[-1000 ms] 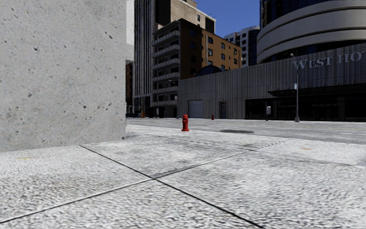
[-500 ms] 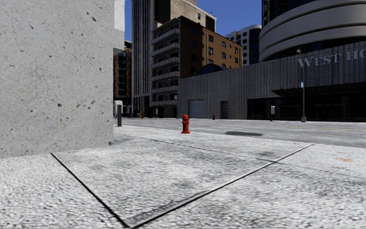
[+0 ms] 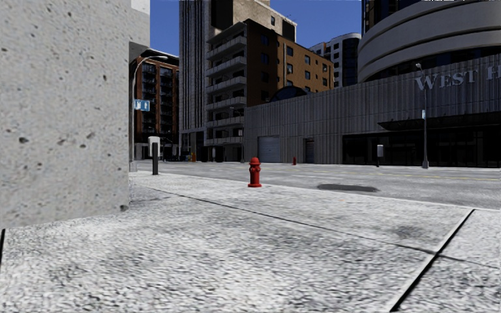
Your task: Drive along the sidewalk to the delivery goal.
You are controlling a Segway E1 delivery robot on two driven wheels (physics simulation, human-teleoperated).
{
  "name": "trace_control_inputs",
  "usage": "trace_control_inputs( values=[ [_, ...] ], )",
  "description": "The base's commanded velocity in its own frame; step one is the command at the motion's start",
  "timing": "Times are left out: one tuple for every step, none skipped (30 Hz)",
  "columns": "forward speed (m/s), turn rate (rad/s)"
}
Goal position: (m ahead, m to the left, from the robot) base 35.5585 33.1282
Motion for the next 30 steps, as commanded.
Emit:
trace_control_inputs(
  values=[
    [2.0, 0.0],
    [2.0, 0.0],
    [2.0, 0.0],
    [2.0, 0.0],
    [2.0, 0.0],
    [2.0, 0.0],
    [2.0, 0.0],
    [2.0, 0.0],
    [2.0, 0.0],
    [2.0, 0.0],
    [2.0, 0.0],
    [2.0, 0.0],
    [2.0, 0.03],
    [2.0, 0.03],
    [2.0, 0.18],
    [2.0, 0.3],
    [2.0, 0.38],
    [2.0, 0.38],
    [2.0, 0.46],
    [2.0, 0.48],
    [2.0, 0.49],
    [2.0, 0.49],
    [2.0, 0.49],
    [2.0, 0.49],
    [2.0, 0.49],
    [2.0, 0.49],
    [2.0, 0.49],
    [2.0, 0.49],
    [2.0, 0.49],
    [2.0, 0.49]
  ],
)
